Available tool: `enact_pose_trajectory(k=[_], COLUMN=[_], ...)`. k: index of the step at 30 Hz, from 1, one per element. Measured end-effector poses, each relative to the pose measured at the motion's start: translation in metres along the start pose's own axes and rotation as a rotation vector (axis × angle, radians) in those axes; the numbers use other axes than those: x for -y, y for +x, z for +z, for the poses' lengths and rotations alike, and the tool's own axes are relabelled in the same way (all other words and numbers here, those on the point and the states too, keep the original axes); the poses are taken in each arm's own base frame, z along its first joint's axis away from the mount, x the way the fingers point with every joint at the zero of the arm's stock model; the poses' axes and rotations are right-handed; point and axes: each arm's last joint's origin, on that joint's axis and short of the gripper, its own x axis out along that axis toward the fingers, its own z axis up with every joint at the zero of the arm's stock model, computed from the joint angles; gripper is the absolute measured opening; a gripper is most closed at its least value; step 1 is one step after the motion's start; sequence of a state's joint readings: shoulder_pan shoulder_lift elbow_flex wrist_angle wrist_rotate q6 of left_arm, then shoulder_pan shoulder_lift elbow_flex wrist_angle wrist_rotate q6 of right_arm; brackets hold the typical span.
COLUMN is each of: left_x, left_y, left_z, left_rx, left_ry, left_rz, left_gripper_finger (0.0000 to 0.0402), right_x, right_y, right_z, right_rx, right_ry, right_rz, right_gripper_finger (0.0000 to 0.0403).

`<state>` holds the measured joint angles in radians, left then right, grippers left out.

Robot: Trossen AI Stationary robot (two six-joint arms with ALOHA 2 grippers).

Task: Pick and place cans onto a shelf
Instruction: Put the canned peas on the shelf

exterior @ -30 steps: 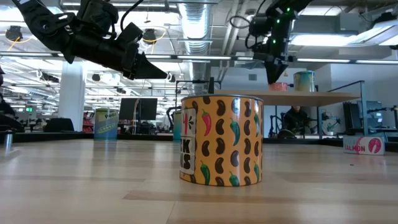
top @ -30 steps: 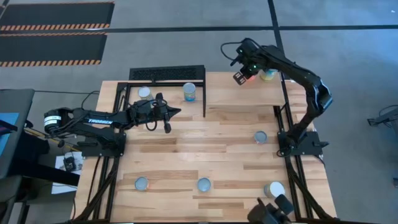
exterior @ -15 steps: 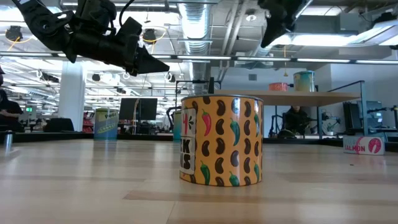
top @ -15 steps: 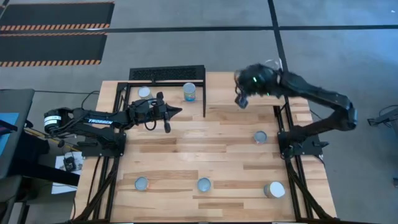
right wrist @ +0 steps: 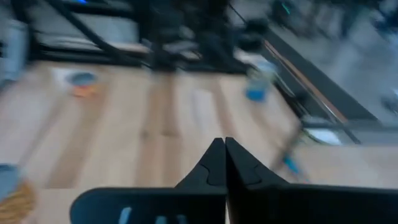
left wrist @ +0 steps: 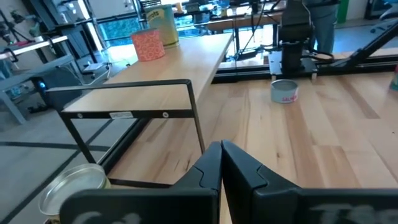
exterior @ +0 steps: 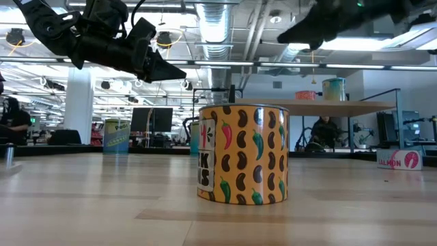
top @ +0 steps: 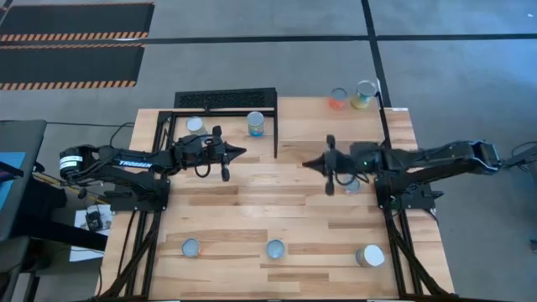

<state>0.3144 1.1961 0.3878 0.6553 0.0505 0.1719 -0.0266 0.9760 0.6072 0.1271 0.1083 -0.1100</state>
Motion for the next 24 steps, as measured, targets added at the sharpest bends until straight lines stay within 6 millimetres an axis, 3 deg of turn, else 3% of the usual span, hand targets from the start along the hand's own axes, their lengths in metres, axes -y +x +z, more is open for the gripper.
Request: enact_pose_trajectory(k=[6,13,24], left_x=[0.001,-0.001,-0.005], left_y=[0.0,0.006,0.011], left_z=[-0.002,0.002,0.024], left_rx=[-0.017,-0.161,-0.377], left_ry=[-0.018,-0.046,-0.08], left_rz=[-0.04,-0.011,0.124], left_gripper_finger=[0.0,0.0,0.0001], right_x=[-0.008,-0.011,-0.009], right_y=[-0.01,-0.024,-0.039], right_z=[-0.033,-0.064,-0.064], right_rx=[0.161,0.284,0.364], right_ry=[-0.024,-0.045,-0.083], right_rz=[0.1,0.132,0.142], right_gripper_finger=[0.0005,0.0005,0.0007])
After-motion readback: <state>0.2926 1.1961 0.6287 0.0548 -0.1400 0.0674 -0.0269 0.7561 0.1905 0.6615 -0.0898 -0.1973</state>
